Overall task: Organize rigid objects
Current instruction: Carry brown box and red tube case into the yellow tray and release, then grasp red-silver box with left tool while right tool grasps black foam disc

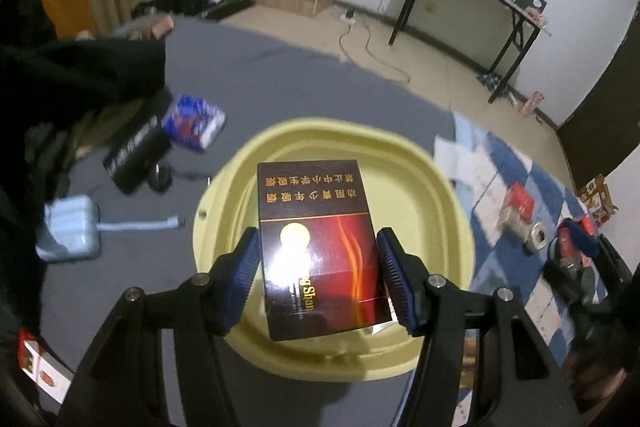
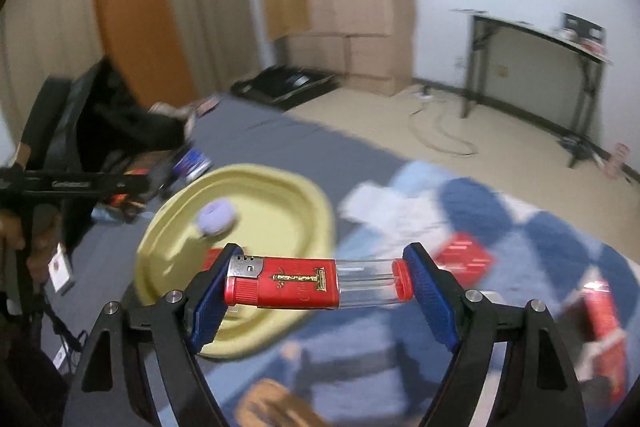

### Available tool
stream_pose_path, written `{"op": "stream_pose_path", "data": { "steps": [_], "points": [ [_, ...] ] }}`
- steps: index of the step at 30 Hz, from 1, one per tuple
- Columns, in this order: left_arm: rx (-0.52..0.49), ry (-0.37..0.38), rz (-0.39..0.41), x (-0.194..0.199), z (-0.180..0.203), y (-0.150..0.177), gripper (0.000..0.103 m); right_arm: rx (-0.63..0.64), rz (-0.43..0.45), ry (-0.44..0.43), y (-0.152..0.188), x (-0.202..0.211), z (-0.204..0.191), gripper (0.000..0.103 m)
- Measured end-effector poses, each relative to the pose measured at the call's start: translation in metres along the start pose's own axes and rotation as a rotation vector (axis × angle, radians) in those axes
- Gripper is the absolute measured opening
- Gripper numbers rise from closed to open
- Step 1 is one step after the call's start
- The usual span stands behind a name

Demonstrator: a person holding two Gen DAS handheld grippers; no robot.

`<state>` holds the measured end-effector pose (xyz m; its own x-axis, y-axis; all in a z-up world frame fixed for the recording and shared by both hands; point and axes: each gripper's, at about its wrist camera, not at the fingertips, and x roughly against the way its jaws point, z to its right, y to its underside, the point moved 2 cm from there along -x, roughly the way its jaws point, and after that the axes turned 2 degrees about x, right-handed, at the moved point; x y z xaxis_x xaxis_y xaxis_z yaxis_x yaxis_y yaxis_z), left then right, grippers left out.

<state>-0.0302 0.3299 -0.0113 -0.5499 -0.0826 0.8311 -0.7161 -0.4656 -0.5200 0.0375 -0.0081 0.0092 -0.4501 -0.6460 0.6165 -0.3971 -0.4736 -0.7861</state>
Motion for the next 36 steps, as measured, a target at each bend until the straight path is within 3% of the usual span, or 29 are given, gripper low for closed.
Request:
{"op": "stream_pose_path", "data": {
  "steps": [6, 11, 16, 24, 27, 29, 31, 36],
  "points": [
    [0.041, -0.005, -0.132, -0.049, -0.023, 0.017, 0.060, 0.132, -0.113, -0.021, 0.002, -0.070, -0.065, 0.082],
    [0.056, 0.003, -0.134, -0.067, -0.028, 0.006, 0.060, 0.162, -0.170, -0.008, 0.007, -0.126, -0.080, 0.082],
    [0.070, -0.001, -0.181, -0.091, -0.030, 0.010, 0.060, 0.175, -0.185, 0.010, 0.016, -0.150, -0.085, 0.082],
    [0.127, -0.002, -0.164, -0.092, -0.032, 0.005, 0.061, 0.174, -0.194, 0.000, 0.020, -0.171, -0.096, 0.082],
    [0.149, 0.024, -0.138, -0.086, -0.031, 0.001, 0.077, 0.179, -0.201, -0.024, 0.022, -0.174, -0.099, 0.085],
    [0.163, 0.036, -0.096, -0.075, -0.030, -0.003, 0.099, 0.181, -0.177, -0.025, 0.021, -0.169, -0.100, 0.098],
    [0.158, 0.056, -0.051, -0.064, -0.026, -0.007, 0.103, 0.168, -0.146, -0.032, 0.021, -0.159, -0.099, 0.102],
    [0.069, 0.088, -0.022, -0.051, 0.005, -0.010, 0.103, 0.063, -0.075, -0.004, 0.025, -0.111, -0.067, 0.103]
  ]
}}
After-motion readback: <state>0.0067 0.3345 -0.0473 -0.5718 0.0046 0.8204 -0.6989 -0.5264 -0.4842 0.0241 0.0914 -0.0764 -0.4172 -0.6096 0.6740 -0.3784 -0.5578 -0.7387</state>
